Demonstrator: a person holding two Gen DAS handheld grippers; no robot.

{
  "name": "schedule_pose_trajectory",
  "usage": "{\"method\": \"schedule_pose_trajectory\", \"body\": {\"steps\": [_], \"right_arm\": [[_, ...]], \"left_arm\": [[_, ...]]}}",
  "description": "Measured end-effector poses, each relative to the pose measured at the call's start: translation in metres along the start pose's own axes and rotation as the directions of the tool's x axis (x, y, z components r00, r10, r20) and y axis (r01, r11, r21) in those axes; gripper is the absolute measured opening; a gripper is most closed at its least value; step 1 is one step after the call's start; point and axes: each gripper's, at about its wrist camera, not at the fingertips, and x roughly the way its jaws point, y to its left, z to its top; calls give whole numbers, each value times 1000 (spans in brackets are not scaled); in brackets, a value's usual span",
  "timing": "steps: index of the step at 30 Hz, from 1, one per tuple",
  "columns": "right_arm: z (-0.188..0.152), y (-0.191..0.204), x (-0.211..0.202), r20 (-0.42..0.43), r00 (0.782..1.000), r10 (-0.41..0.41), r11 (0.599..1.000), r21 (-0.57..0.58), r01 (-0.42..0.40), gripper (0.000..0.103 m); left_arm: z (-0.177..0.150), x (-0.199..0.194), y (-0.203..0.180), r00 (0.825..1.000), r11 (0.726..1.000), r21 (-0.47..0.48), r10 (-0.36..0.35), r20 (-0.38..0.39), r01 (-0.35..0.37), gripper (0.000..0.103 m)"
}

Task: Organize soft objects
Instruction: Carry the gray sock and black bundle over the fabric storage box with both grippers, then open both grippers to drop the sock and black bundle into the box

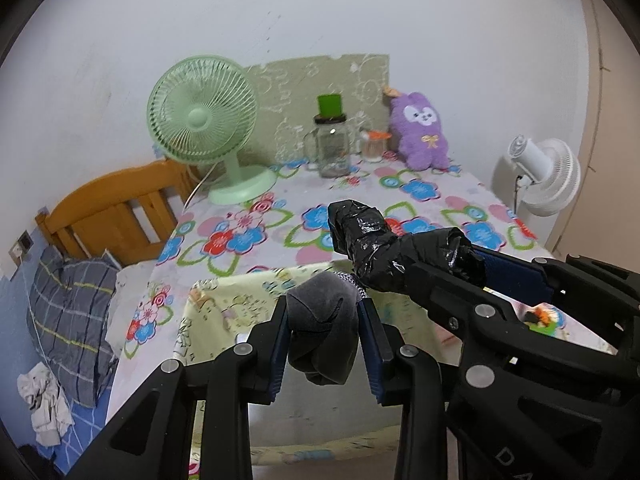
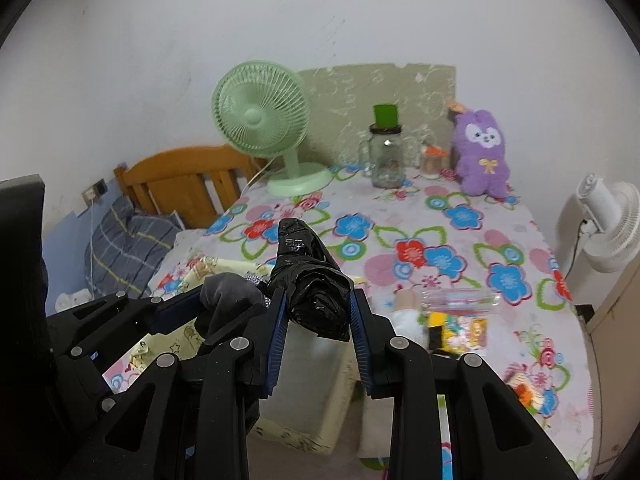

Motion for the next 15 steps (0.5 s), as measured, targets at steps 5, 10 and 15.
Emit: {"method": "schedule_pose_trajectory", "body": {"steps": [5,10,15], "right_arm": [[-2,8,26,-45,999,19,1000,7,-19,34],[-5,13,50,-84,996,23,1000,0,-24,34],[-8,16,65,-118,993,12,1000,-16,-14,34]], "left_arm": [[-6,19,13,999,1000,-15,5,-42,-6,34],[-11,38,24,997,999,-34,2,-79,-4,35],[-16,53,30,994,999,-51,-13,-105,8,50]]}}
